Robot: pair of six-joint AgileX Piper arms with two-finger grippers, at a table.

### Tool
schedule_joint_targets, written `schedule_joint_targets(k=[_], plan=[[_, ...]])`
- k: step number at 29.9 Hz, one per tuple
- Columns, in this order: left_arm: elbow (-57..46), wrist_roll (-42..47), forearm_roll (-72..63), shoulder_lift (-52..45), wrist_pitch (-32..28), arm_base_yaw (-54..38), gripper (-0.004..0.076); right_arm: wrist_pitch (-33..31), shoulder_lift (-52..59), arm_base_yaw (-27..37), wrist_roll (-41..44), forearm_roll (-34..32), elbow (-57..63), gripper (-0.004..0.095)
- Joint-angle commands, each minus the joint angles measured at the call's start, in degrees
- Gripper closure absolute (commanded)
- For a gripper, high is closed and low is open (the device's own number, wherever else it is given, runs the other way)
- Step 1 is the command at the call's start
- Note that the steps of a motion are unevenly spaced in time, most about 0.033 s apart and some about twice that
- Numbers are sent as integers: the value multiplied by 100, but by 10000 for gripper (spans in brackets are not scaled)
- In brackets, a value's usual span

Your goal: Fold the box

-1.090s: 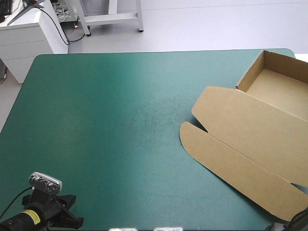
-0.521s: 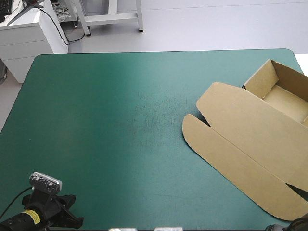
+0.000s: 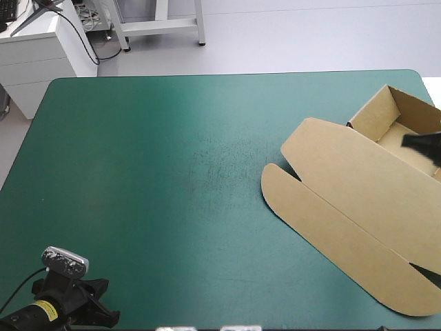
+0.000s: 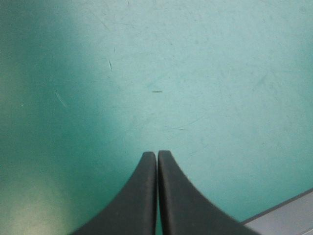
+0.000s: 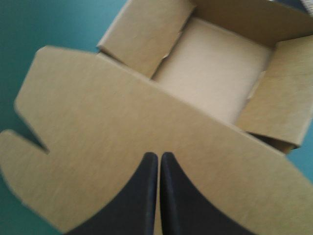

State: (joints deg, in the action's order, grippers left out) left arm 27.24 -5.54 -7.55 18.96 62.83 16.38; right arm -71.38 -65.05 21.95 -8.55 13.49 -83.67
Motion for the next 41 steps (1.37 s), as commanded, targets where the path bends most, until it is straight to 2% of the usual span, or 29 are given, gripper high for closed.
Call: schedule_joint_targets(k=[1, 6, 12, 21, 30, 41], plan=[[139, 21, -123, 58, -292, 6, 732, -28, 966, -925, -65, 94, 726, 905], [139, 21, -123, 58, -292, 6, 732, -28, 2151, -1588, -27, 34, 1808, 907], [139, 21, -123, 58, -292, 6, 732, 85, 3292, -1599, -57, -385, 2801, 907], [139, 21, -123, 58, -292, 6, 732, 172, 4453, -1599, -296, -183, 4129, 927], [139, 29, -123, 58, -292, 6, 732, 390, 5111, -1599, -320, 120, 4832, 927], [139, 29, -123, 58, -292, 6, 732, 389, 5207, -1599, -486, 184, 5162, 927]])
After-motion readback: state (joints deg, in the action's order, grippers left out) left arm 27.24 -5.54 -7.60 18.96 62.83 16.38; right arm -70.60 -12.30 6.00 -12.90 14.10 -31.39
